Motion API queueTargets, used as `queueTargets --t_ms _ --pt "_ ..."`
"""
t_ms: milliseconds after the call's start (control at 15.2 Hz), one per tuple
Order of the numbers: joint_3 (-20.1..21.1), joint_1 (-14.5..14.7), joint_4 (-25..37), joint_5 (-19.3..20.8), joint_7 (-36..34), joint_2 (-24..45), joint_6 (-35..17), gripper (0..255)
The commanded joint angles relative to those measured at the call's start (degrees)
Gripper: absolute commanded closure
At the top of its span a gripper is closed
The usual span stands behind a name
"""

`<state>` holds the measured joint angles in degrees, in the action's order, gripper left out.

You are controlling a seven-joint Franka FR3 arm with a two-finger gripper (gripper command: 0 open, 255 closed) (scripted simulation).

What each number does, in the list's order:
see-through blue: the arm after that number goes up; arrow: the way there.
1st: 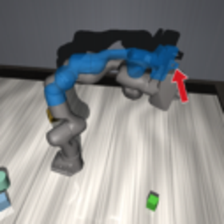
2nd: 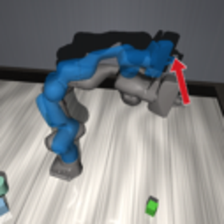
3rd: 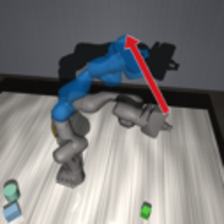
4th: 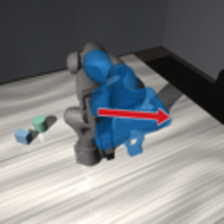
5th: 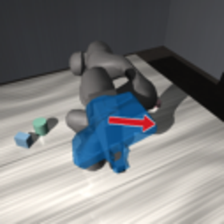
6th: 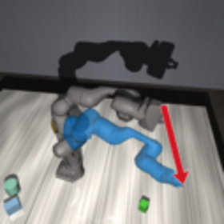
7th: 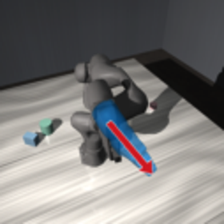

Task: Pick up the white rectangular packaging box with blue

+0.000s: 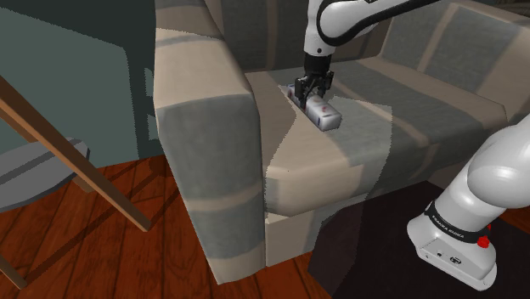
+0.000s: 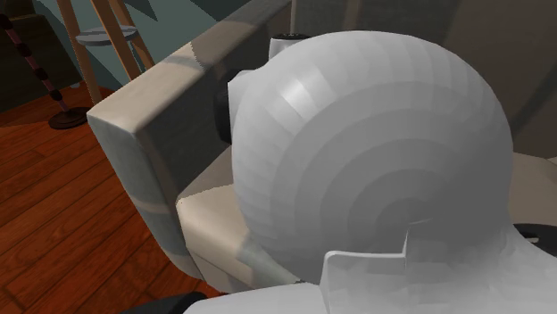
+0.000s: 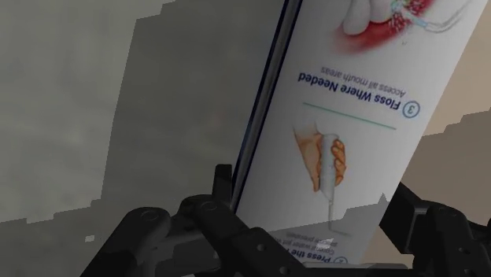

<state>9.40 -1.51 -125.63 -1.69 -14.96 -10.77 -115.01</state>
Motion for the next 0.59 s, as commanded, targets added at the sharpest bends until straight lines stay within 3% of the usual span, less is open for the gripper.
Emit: queueTargets --t_ms 0,528 --pt "-0.1 0.0 1.2 0.0 0.1 -0.3 1.4 255" --pt "-0.2 -0.1 6.3 -0.1 0.2 -1.4 7.6 255"
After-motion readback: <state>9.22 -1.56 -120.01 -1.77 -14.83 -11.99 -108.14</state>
